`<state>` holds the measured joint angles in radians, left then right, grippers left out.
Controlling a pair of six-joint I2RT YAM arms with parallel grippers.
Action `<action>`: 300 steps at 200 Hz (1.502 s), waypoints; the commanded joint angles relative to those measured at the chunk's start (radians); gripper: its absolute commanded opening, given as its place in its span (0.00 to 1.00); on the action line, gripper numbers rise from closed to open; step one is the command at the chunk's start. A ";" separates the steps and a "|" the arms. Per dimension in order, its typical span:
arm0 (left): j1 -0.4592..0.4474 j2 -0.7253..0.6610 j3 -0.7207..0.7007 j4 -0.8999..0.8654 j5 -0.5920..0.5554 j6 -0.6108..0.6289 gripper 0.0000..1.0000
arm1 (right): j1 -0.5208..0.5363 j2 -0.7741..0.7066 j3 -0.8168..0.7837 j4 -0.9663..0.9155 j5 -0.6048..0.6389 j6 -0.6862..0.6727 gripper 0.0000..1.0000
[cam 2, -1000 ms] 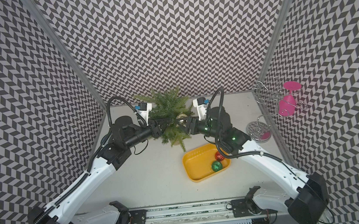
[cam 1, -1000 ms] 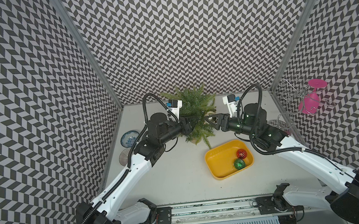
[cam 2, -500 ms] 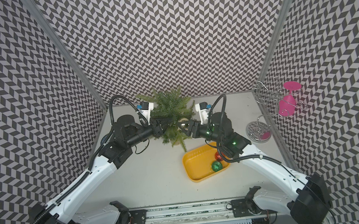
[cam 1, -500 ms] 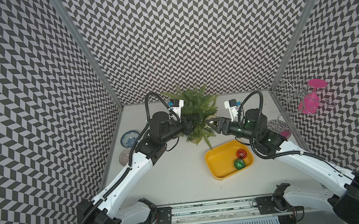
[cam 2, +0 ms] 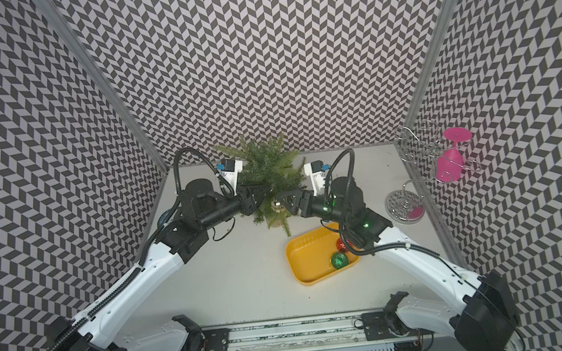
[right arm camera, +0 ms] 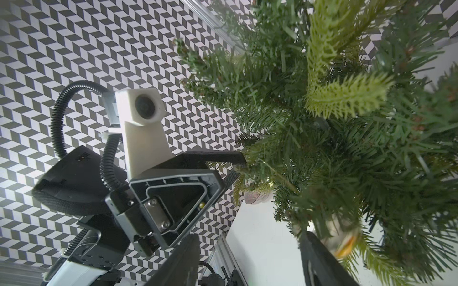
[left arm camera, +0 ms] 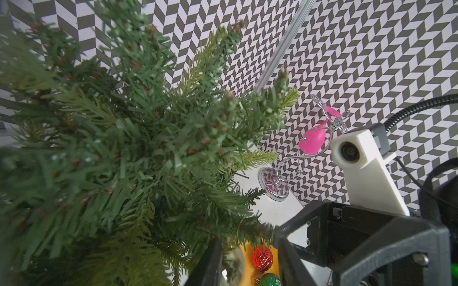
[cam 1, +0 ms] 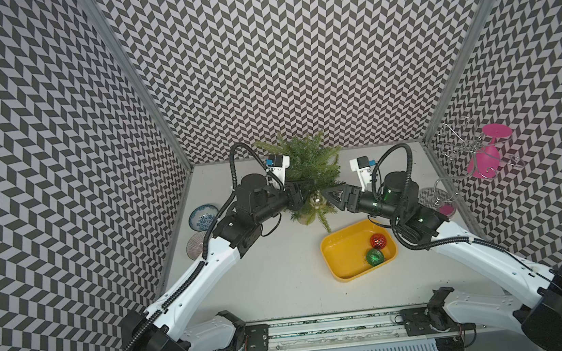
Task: Decorate the small christmas tree with ornaments
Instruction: Hang an ornament on the christmas tree, then pick up an ornament from the container.
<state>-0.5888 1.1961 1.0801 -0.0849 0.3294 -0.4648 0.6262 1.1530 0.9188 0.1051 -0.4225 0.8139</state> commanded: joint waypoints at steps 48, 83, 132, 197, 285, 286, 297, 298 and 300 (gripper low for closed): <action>0.003 -0.076 -0.044 -0.037 -0.007 -0.006 0.40 | 0.015 0.017 0.035 -0.043 -0.035 -0.050 0.65; 0.010 -0.159 -0.074 -0.080 -0.012 -0.005 0.43 | 0.015 0.000 0.079 -0.176 0.003 -0.143 0.65; 0.055 -0.262 -0.095 -0.178 -0.016 0.012 0.46 | 0.015 -0.026 0.139 -0.322 0.040 -0.241 0.67; 0.062 -0.368 -0.135 -0.305 0.084 0.106 0.52 | 0.015 -0.134 0.166 -0.556 0.195 -0.286 0.66; 0.025 -0.500 -0.327 -0.327 0.191 0.104 0.54 | 0.006 -0.238 0.035 -0.885 0.486 -0.149 0.66; 0.024 -0.501 -0.330 -0.327 0.191 0.103 0.54 | 0.005 -0.237 0.030 -0.887 0.489 -0.147 0.66; 0.018 -0.518 -0.349 -0.325 0.186 0.097 0.54 | 0.003 -0.225 -0.003 -0.908 0.504 -0.124 0.66; 0.018 -0.519 -0.350 -0.325 0.186 0.097 0.54 | 0.003 -0.223 -0.008 -0.909 0.505 -0.121 0.66; 0.018 -0.522 -0.353 -0.324 0.184 0.096 0.54 | 0.003 -0.221 -0.014 -0.910 0.506 -0.118 0.66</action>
<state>-0.5579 0.7105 0.7616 -0.4007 0.4931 -0.3599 0.6361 0.9169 0.9752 -0.7143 -0.0074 0.6205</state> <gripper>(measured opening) 0.541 0.660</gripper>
